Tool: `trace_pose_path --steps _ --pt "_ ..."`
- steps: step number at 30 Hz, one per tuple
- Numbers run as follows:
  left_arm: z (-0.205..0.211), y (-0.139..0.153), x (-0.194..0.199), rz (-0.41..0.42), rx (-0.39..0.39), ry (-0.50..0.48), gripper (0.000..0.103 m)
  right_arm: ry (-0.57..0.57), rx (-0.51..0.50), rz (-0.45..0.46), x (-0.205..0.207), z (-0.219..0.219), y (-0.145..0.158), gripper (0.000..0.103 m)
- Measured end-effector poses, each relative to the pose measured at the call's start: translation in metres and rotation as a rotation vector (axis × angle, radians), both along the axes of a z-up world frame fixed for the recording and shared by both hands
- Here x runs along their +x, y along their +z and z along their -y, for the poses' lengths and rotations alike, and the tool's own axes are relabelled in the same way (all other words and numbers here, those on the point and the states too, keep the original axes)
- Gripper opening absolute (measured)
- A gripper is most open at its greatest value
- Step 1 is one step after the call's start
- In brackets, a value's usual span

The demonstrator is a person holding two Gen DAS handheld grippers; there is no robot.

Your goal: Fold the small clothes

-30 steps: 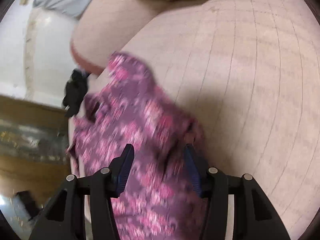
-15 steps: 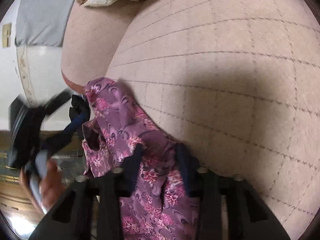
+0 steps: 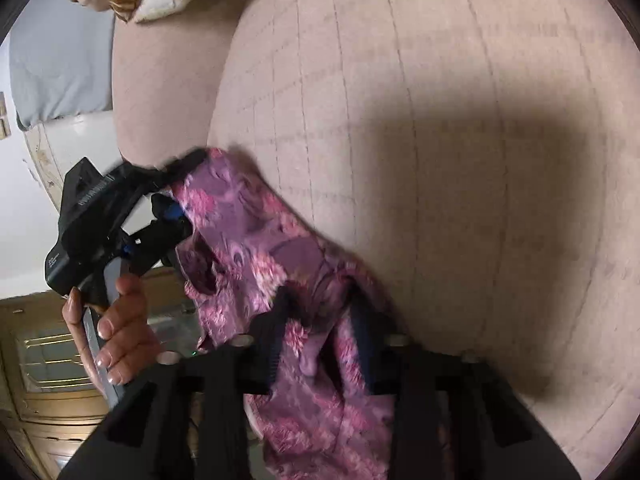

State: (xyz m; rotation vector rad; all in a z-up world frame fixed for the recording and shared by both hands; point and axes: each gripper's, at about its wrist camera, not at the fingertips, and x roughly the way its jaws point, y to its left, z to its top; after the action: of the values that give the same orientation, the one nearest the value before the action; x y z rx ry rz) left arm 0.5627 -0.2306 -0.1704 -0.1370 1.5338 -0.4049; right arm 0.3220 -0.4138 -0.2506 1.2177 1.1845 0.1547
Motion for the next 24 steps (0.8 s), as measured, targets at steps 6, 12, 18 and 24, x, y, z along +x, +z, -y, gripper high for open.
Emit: trace_pose_path --steps 6,12,18,24 --pt "-0.013 0.027 0.014 0.11 -0.107 0.077 0.01 -0.076 -0.121 0.045 -0.013 0.016 0.027 0.005" --pt "-0.014 0.019 0.024 0.097 -0.025 0.046 0.035 -0.054 -0.092 -0.012 -0.01 0.017 0.006 0.014" --pt "-0.071 0.095 -0.014 0.302 -0.064 0.104 0.082 -0.074 -0.146 0.002 -0.011 0.018 0.019 0.019" --pt "-0.082 0.038 -0.083 0.198 -0.105 0.17 0.077 -0.117 -0.201 0.131 -0.018 0.018 0.056 0.035"
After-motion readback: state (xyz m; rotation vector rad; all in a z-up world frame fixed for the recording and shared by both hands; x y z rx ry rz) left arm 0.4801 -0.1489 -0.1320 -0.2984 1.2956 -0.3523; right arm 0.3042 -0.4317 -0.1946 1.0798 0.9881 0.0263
